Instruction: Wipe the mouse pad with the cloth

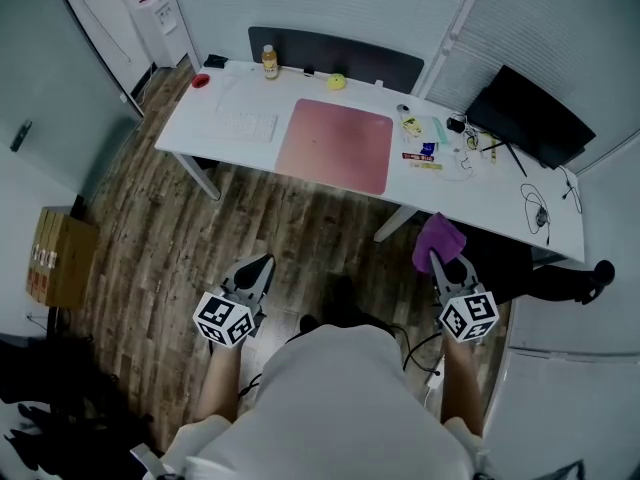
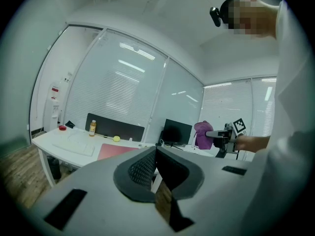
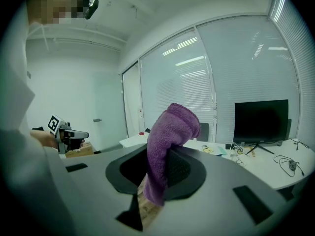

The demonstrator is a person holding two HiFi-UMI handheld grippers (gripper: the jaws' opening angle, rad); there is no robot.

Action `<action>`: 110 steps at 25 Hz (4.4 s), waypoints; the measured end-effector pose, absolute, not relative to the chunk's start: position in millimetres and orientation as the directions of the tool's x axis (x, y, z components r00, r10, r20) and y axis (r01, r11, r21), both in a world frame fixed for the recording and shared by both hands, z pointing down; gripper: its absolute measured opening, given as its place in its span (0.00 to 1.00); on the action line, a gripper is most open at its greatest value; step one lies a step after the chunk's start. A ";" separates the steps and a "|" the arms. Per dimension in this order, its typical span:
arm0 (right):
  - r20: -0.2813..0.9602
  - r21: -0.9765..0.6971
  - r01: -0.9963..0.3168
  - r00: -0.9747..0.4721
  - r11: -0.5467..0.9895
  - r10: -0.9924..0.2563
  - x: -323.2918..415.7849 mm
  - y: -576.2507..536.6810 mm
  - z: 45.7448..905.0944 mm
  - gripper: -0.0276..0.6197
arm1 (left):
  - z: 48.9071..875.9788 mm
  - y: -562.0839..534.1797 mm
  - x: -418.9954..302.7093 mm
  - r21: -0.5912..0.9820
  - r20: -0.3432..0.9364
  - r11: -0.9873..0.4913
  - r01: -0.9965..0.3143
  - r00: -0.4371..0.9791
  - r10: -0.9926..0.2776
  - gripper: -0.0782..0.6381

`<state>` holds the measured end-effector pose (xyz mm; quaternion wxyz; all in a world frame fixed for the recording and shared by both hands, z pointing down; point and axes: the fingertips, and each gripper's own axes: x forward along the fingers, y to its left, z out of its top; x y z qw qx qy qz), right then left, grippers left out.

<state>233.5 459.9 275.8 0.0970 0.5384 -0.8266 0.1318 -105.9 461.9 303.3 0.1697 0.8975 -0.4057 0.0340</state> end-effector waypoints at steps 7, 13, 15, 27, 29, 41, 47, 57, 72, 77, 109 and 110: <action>0.308 -0.130 -0.912 -0.410 0.388 -0.859 242.6 428.8 284.1 0.17 | 304.6 430.6 -95.8 0.274 0.206 -0.606 -0.747 0.661 -0.721 0.13; 0.316 -0.140 -0.910 -0.414 0.390 -0.853 255.3 391.6 291.7 0.17 | 305.0 394.2 -80.3 0.271 0.214 -0.607 -0.747 0.661 -0.719 0.13; 0.319 -0.144 -0.908 -0.419 0.393 -0.850 258.8 377.8 294.5 0.17 | 305.7 380.9 -76.2 0.269 0.218 -0.604 -0.750 0.658 -0.720 0.13; 0.323 -0.164 -0.888 -0.460 0.429 -0.827 280.7 292.8 307.7 0.17 | 311.0 313.6 -48.4 0.255 0.253 -0.579 -0.774 0.632 -0.733 0.13; 0.325 -0.171 -0.882 -0.471 0.438 -0.820 283.0 281.1 311.5 0.17 | 312.7 304.6 -43.3 0.253 0.260 -0.574 -0.779 0.626 -0.736 0.13; 0.339 -0.190 -0.862 -0.507 0.470 -0.793 320.2 224.7 329.9 0.17 | 324.6 257.4 -8.1 0.229 0.284 -0.532 -0.815 0.579 -0.765 0.13; 0.351 -0.204 -0.855 -0.519 0.477 -0.780 329.7 207.8 341.9 0.17 | 331.2 244.8 9.8 0.239 0.291 -0.525 -0.817 0.576 -0.764 0.13; 0.381 -0.229 -0.856 -0.517 0.464 -0.767 329.2 189.1 356.1 0.17 | 337.3 220.8 12.5 0.244 0.317 -0.527 -0.814 0.580 -0.750 0.13; 0.464 -0.212 -0.915 -0.404 0.344 -0.788 287.9 163.8 379.1 0.17 | 360.3 150.8 -18.6 0.291 0.330 -0.633 -0.718 0.696 -0.638 0.13; 0.519 -0.212 -0.937 -0.350 0.279 -0.780 275.0 164.1 399.7 0.17 | 382.3 134.0 -34.1 0.311 0.369 -0.665 -0.679 0.731 -0.574 0.13; 0.874 -0.037 -0.997 0.002 -0.070 -0.487 278.0 160.3 633.5 0.17 | 513.7 108.3 -62.7 0.503 0.498 -0.685 -0.527 0.824 -0.268 0.13; 0.878 -0.023 -0.997 0.017 -0.077 -0.479 279.4 160.2 639.6 0.17 | 514.9 107.2 -65.3 0.505 0.500 -0.680 -0.531 0.823 -0.271 0.13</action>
